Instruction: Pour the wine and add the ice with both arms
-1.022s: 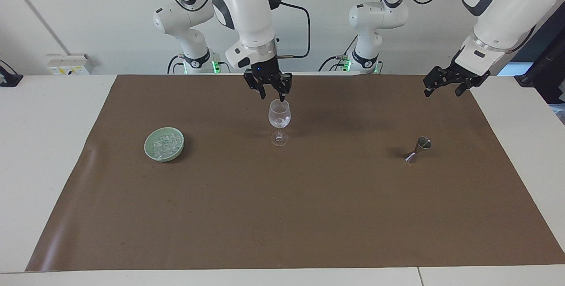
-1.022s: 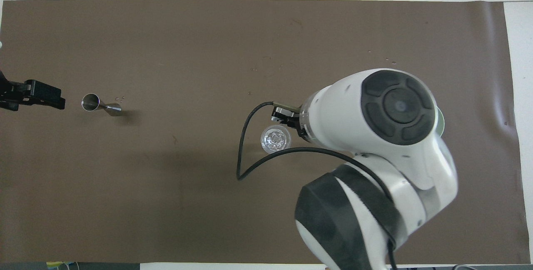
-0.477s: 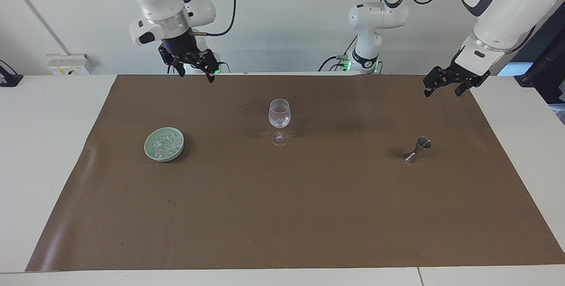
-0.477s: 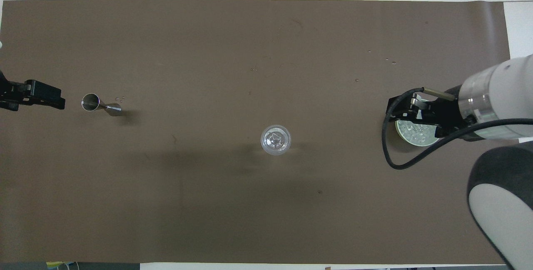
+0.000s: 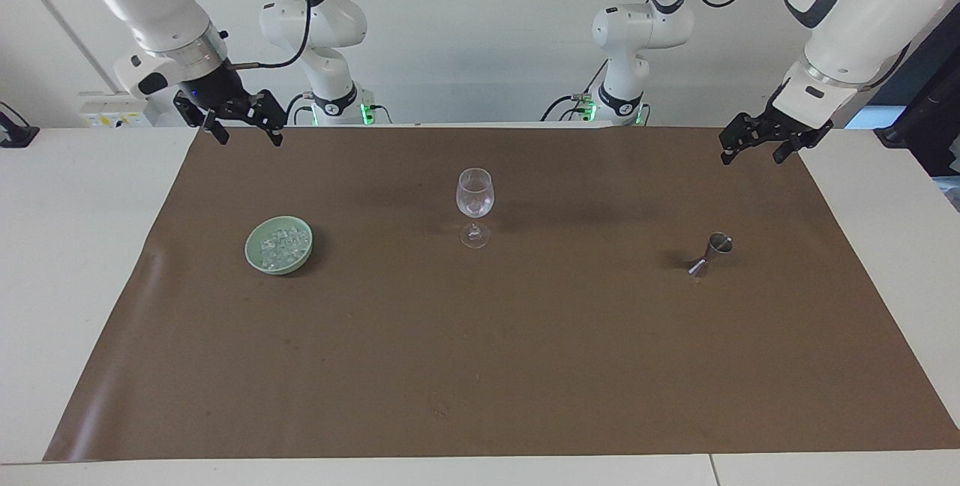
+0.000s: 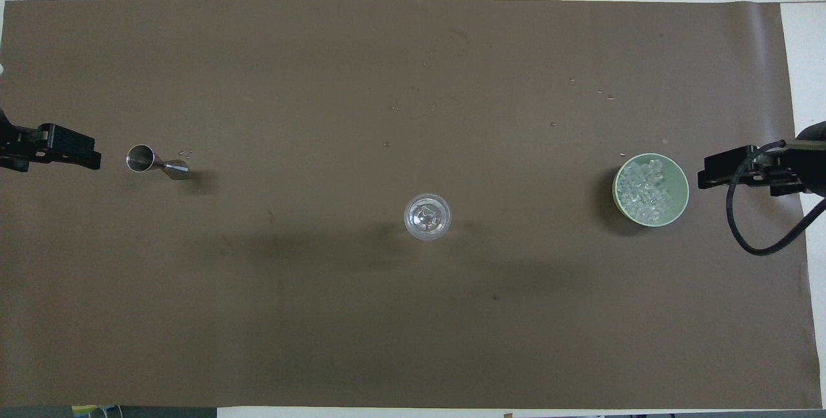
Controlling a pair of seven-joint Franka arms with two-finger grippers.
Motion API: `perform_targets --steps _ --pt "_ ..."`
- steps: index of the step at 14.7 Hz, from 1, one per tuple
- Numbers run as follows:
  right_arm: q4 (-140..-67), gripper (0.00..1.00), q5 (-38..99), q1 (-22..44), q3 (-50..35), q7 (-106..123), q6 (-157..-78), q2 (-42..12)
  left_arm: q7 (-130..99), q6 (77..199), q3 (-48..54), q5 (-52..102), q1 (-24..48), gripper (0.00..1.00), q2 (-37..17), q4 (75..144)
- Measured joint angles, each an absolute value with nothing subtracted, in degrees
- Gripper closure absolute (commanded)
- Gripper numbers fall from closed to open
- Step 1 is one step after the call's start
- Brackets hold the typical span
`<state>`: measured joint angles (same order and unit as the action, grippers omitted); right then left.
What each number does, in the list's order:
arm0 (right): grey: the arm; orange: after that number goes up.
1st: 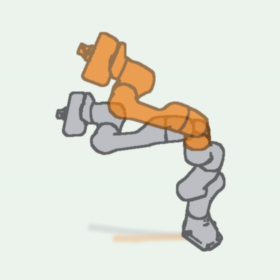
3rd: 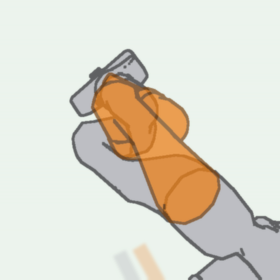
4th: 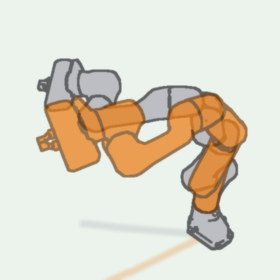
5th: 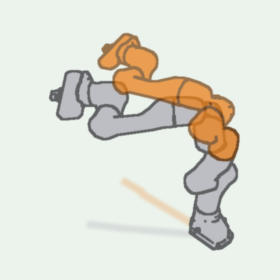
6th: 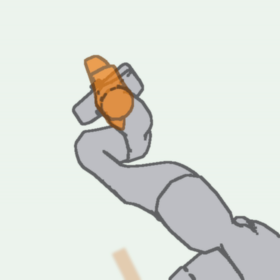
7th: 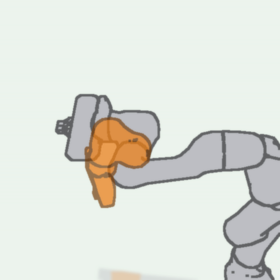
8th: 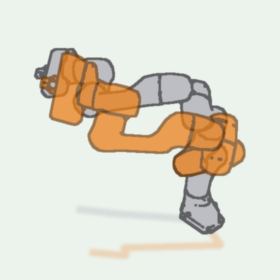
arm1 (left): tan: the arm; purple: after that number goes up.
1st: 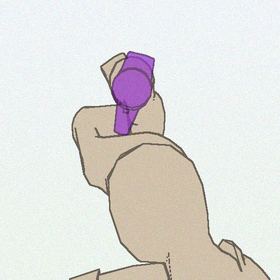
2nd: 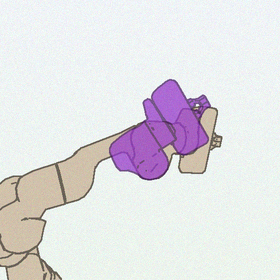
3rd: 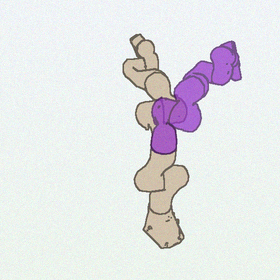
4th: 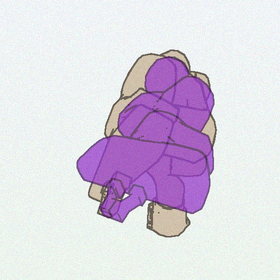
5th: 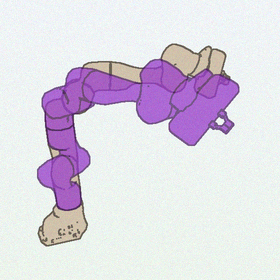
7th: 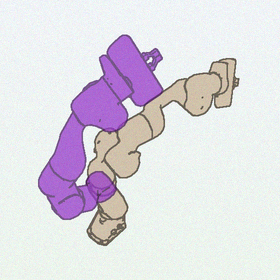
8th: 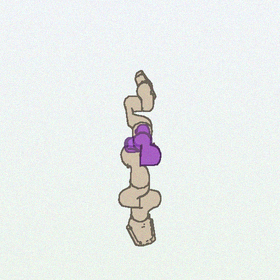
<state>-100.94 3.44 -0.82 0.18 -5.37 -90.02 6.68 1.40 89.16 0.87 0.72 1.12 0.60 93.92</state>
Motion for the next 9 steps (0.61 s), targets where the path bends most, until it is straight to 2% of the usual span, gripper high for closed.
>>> perform_targets --steps 4,7,9 --pt "-99.5 0.00 1.8 -0.2 -0.8 -4.7 -89.8 4.4 1.4 89.2 0.9 0.7 1.1 0.00 0.6 93.9" --pt "-90.9 0.00 -1.9 1.6 -1.2 -4.5 -83.2 3.1 1.4 89.2 0.9 0.7 1.1 0.00 0.6 93.9" --pt "-88.2 0.00 -1.4 1.6 -0.6 -4.5 -82.7 2.2 1.4 89.2 0.9 0.7 1.1 0.00 0.6 93.9"
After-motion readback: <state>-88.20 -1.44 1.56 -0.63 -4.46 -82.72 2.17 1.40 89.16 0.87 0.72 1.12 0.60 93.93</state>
